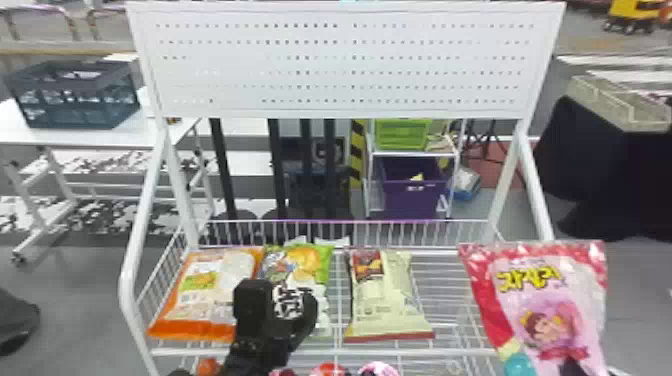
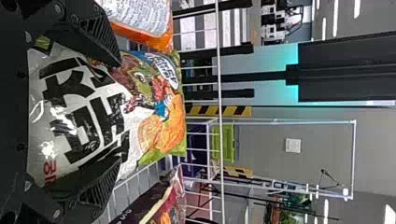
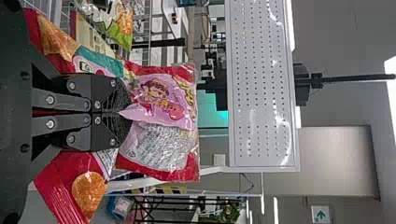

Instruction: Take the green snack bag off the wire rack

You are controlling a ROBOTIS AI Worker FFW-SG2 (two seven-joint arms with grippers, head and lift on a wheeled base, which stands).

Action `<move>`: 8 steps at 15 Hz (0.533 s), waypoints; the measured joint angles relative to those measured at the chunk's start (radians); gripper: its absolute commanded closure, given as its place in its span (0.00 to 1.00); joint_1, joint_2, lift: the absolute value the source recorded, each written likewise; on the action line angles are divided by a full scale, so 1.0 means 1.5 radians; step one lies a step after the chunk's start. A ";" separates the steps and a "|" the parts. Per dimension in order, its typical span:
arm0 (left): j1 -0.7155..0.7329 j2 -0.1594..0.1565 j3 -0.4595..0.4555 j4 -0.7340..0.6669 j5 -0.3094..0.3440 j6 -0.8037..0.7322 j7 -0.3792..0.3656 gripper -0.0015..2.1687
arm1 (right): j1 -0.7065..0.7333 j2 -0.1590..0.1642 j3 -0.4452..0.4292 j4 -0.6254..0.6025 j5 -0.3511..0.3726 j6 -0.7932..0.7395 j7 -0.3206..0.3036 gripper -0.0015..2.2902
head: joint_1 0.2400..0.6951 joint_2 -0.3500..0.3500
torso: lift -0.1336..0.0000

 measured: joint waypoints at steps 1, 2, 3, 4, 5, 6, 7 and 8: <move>0.003 0.002 0.003 -0.007 0.001 0.008 -0.003 0.83 | 0.000 0.000 0.000 0.000 0.000 0.000 0.000 0.95 | 0.57 0.50 | 1.00; 0.006 0.003 0.005 -0.014 0.002 0.014 -0.003 0.99 | -0.001 0.000 0.000 0.000 0.000 0.000 0.000 0.95 | 0.57 0.50 | 1.00; 0.007 0.004 0.007 -0.024 0.002 0.025 -0.002 0.99 | -0.002 0.000 0.000 0.000 0.000 0.000 0.000 0.95 | 0.57 0.50 | 1.00; 0.009 0.005 0.008 -0.032 0.000 0.035 -0.003 0.99 | -0.002 0.000 0.000 0.000 0.000 0.000 0.000 0.95 | 0.57 0.50 | 1.00; 0.011 0.007 0.009 -0.042 -0.003 0.043 -0.005 0.99 | -0.002 0.000 0.000 0.000 -0.001 0.000 0.000 0.95 | 0.57 0.50 | 1.00; 0.015 0.008 0.010 -0.052 -0.005 0.047 -0.006 0.99 | -0.002 0.000 0.000 0.000 -0.002 0.000 0.000 0.95 | 0.57 0.50 | 1.00; 0.018 0.009 0.011 -0.061 -0.006 0.050 -0.006 0.99 | -0.002 0.000 0.000 -0.001 -0.002 0.000 0.000 0.95 | 0.57 0.50 | 1.00; 0.022 0.010 0.013 -0.073 -0.007 0.052 -0.004 0.99 | -0.002 0.000 0.000 -0.001 -0.002 0.000 0.000 0.95 | 0.57 0.50 | 1.00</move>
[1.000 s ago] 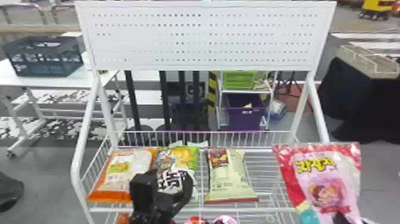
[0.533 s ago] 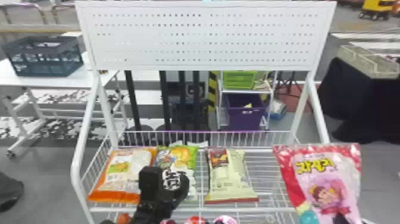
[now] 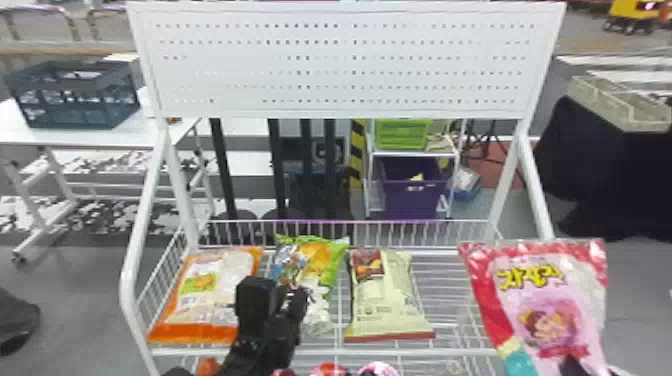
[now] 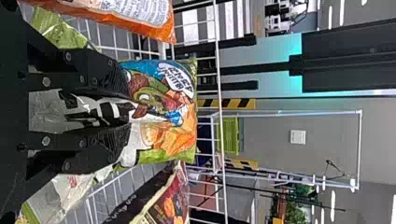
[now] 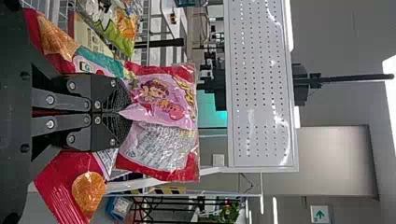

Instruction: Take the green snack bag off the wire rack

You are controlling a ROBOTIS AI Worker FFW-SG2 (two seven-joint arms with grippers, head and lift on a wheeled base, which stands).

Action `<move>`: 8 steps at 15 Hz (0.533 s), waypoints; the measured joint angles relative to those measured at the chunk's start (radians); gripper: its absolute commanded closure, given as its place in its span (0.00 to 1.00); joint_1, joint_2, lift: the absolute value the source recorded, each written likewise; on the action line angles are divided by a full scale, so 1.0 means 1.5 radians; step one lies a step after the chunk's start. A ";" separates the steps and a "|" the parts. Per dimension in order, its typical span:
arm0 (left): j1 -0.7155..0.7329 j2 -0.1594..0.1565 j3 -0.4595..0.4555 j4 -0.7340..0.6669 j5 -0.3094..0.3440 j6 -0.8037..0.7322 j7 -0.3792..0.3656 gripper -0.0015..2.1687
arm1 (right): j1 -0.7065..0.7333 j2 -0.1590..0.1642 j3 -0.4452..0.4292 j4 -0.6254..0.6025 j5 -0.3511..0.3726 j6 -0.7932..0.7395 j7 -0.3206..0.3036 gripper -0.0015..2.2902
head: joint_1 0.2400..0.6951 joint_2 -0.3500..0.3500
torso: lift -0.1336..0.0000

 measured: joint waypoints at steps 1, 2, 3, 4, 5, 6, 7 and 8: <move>0.006 0.003 0.003 -0.017 -0.002 0.002 0.004 0.99 | 0.000 0.000 0.000 -0.001 0.000 0.000 0.000 0.95 | 0.57 0.50 | 1.00; 0.013 0.007 0.008 -0.036 -0.004 0.002 0.007 0.99 | 0.000 0.000 0.000 -0.001 0.000 0.000 0.000 0.95 | 0.57 0.50 | 1.00; 0.026 0.013 0.016 -0.064 -0.008 0.003 0.009 0.99 | 0.000 0.000 0.000 -0.001 0.000 0.000 0.000 0.95 | 0.57 0.50 | 1.00; 0.042 0.019 0.027 -0.097 -0.012 0.003 0.013 0.99 | 0.000 0.000 0.000 -0.001 0.000 0.000 0.000 0.95 | 0.57 0.50 | 1.00; 0.058 0.025 0.038 -0.129 -0.017 0.003 0.017 0.99 | 0.000 0.000 0.000 -0.001 0.001 0.000 0.000 0.95 | 0.57 0.50 | 1.00; 0.081 0.034 0.051 -0.170 -0.025 0.002 0.023 0.99 | 0.000 0.001 0.000 -0.001 0.001 0.000 0.000 0.95 | 0.57 0.50 | 1.00; 0.106 0.043 0.066 -0.210 -0.031 0.001 0.026 0.99 | 0.000 0.001 0.000 -0.001 0.001 0.000 0.000 0.95 | 0.57 0.50 | 1.00; 0.136 0.051 0.084 -0.249 -0.034 -0.002 0.026 0.99 | 0.000 0.000 0.001 -0.001 0.001 0.000 0.000 0.95 | 0.57 0.50 | 1.00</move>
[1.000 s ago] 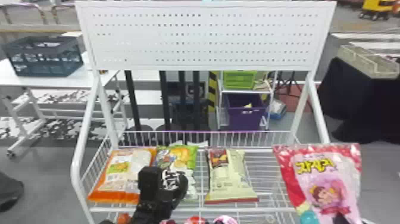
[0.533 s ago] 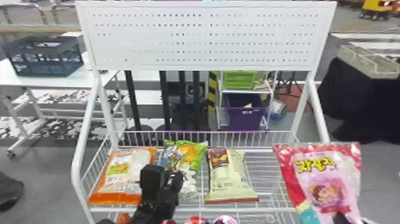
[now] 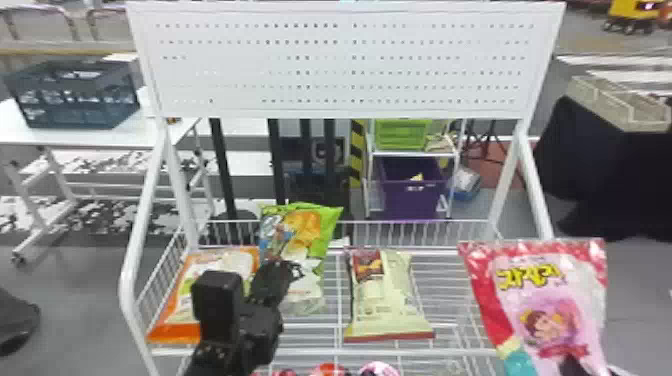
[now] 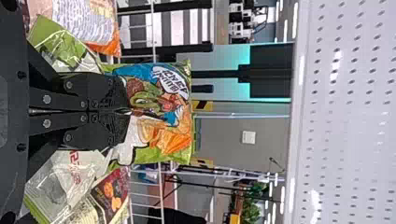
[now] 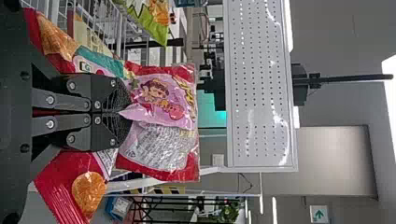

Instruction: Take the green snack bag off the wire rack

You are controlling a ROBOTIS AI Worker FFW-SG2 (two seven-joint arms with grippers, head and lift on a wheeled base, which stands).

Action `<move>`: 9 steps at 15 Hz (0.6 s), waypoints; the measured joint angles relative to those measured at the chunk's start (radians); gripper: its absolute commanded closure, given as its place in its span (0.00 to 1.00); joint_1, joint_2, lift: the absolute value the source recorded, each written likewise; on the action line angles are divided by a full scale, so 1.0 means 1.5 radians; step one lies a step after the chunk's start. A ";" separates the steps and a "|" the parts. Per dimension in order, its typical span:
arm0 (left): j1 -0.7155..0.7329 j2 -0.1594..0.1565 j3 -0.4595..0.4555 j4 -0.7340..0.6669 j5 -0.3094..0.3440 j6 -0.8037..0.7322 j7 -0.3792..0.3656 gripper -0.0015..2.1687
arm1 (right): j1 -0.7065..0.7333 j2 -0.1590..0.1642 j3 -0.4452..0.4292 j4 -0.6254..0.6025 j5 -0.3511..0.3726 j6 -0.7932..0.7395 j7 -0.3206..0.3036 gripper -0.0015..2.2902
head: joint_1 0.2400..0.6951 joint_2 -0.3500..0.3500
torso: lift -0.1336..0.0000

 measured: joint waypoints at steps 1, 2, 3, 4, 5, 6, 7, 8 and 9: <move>0.030 0.007 0.019 -0.033 -0.004 -0.005 -0.003 0.99 | 0.000 -0.001 0.000 0.000 0.000 0.000 0.000 0.95 | 0.57 0.50 | 1.00; 0.067 0.014 0.042 -0.068 -0.010 -0.010 -0.008 0.99 | 0.000 -0.001 0.000 0.000 -0.001 0.000 0.000 0.95 | 0.57 0.50 | 1.00; 0.098 0.020 0.062 -0.094 -0.017 -0.014 -0.011 0.99 | 0.000 -0.002 0.000 0.000 -0.001 0.000 0.000 0.95 | 0.57 0.50 | 1.00; 0.134 0.025 0.086 -0.120 -0.024 -0.017 -0.014 0.99 | 0.000 -0.003 0.000 0.000 -0.002 0.000 0.000 0.95 | 0.57 0.50 | 1.00; 0.172 0.029 0.113 -0.144 -0.029 -0.026 -0.019 0.99 | 0.000 -0.003 0.000 0.000 -0.002 0.000 0.000 0.95 | 0.57 0.50 | 1.00; 0.204 0.030 0.138 -0.162 -0.032 -0.040 -0.023 0.99 | 0.000 -0.004 0.001 0.000 -0.002 0.000 0.000 0.95 | 0.57 0.50 | 1.00; 0.244 0.029 0.169 -0.181 -0.033 -0.062 -0.029 0.99 | 0.000 -0.004 0.001 0.000 -0.002 0.000 0.000 0.95 | 0.57 0.50 | 1.00; 0.278 0.025 0.197 -0.196 -0.034 -0.084 -0.033 0.99 | 0.001 -0.005 0.001 0.000 -0.002 0.000 0.000 0.95 | 0.57 0.50 | 1.00; 0.316 0.019 0.228 -0.210 -0.036 -0.110 -0.038 0.99 | 0.001 -0.005 0.001 0.000 -0.002 0.000 0.000 0.95 | 0.57 0.50 | 1.00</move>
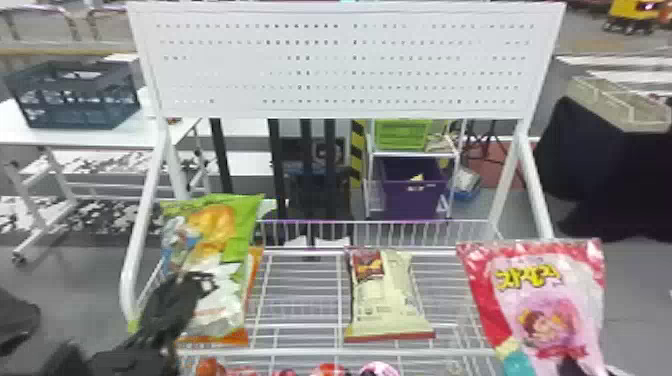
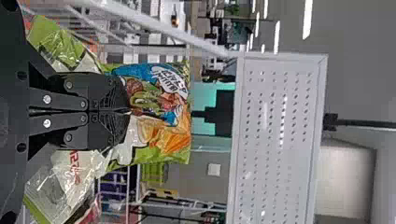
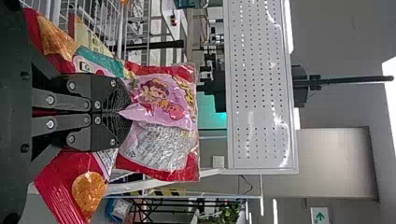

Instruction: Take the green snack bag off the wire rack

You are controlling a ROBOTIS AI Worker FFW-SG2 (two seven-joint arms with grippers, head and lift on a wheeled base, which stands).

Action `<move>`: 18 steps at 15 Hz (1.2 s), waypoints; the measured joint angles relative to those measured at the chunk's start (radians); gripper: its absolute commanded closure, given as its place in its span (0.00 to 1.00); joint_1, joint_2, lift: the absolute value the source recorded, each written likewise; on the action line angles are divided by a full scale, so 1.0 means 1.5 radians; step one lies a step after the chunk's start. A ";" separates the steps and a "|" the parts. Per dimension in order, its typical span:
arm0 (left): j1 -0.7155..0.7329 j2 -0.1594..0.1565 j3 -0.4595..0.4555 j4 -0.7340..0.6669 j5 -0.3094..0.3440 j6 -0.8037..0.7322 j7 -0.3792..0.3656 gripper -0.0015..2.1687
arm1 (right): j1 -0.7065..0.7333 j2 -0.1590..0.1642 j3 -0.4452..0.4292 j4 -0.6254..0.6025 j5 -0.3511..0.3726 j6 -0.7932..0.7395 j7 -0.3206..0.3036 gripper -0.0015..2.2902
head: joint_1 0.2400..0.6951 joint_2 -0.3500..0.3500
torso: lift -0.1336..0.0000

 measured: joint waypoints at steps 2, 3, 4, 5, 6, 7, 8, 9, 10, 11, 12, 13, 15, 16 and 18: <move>0.068 -0.018 0.056 -0.018 -0.004 -0.054 -0.014 0.99 | 0.000 0.000 0.001 0.000 0.000 0.000 0.001 0.95 | 0.57 0.50 | 1.00; 0.090 -0.026 0.074 -0.023 -0.005 -0.072 -0.020 0.99 | 0.000 0.000 0.002 0.000 0.000 0.001 0.001 0.95 | 0.57 0.50 | 1.00; 0.111 -0.034 0.090 -0.029 -0.005 -0.086 -0.028 0.99 | -0.002 0.000 0.003 0.002 0.000 0.002 0.001 0.95 | 0.57 0.50 | 1.00; 0.127 -0.042 0.102 -0.033 -0.006 -0.094 -0.035 0.99 | -0.003 -0.001 0.005 0.003 0.000 0.002 0.001 0.95 | 0.57 0.50 | 1.00; 0.136 -0.046 0.107 -0.036 -0.007 -0.101 -0.037 0.99 | -0.003 0.000 0.006 0.003 0.000 0.002 0.001 0.95 | 0.57 0.50 | 1.00; 0.142 -0.048 0.110 -0.038 -0.009 -0.109 -0.037 0.99 | -0.003 0.000 0.007 0.003 0.001 0.002 0.001 0.95 | 0.57 0.50 | 1.00; 0.144 -0.049 0.111 -0.039 -0.011 -0.113 -0.037 0.99 | -0.003 0.001 0.007 0.003 0.001 0.002 0.001 0.95 | 0.57 0.50 | 1.00; 0.143 -0.049 0.111 -0.039 -0.012 -0.113 -0.037 0.99 | -0.003 0.001 0.007 0.003 0.002 0.002 0.001 0.95 | 0.57 0.50 | 1.00; 0.141 -0.049 0.111 -0.039 -0.012 -0.113 -0.037 0.99 | -0.002 0.001 0.007 0.001 0.002 0.002 0.001 0.95 | 0.57 0.50 | 1.00; 0.139 -0.049 0.111 -0.039 -0.012 -0.113 -0.037 0.99 | -0.001 0.002 0.007 0.000 0.002 0.002 0.001 0.95 | 0.57 0.50 | 1.00; 0.138 -0.049 0.111 -0.039 -0.012 -0.113 -0.036 0.99 | 0.000 0.002 0.006 0.000 0.002 0.001 0.001 0.95 | 0.57 0.50 | 1.00; 0.138 -0.049 0.110 -0.039 -0.012 -0.113 -0.036 0.99 | 0.000 0.002 0.006 -0.001 0.002 0.000 0.001 0.95 | 0.57 0.50 | 1.00; 0.138 -0.049 0.111 -0.039 -0.012 -0.113 -0.036 0.99 | 0.000 0.003 0.006 -0.001 0.002 0.000 0.001 0.95 | 0.57 0.50 | 1.00; 0.139 -0.049 0.111 -0.039 -0.012 -0.113 -0.036 0.99 | -0.001 0.003 0.006 0.000 0.002 0.001 0.001 0.95 | 0.57 0.50 | 1.00; 0.141 -0.049 0.111 -0.039 -0.012 -0.113 -0.036 0.99 | -0.002 0.003 0.007 0.001 0.002 0.001 0.001 0.95 | 0.57 0.50 | 1.00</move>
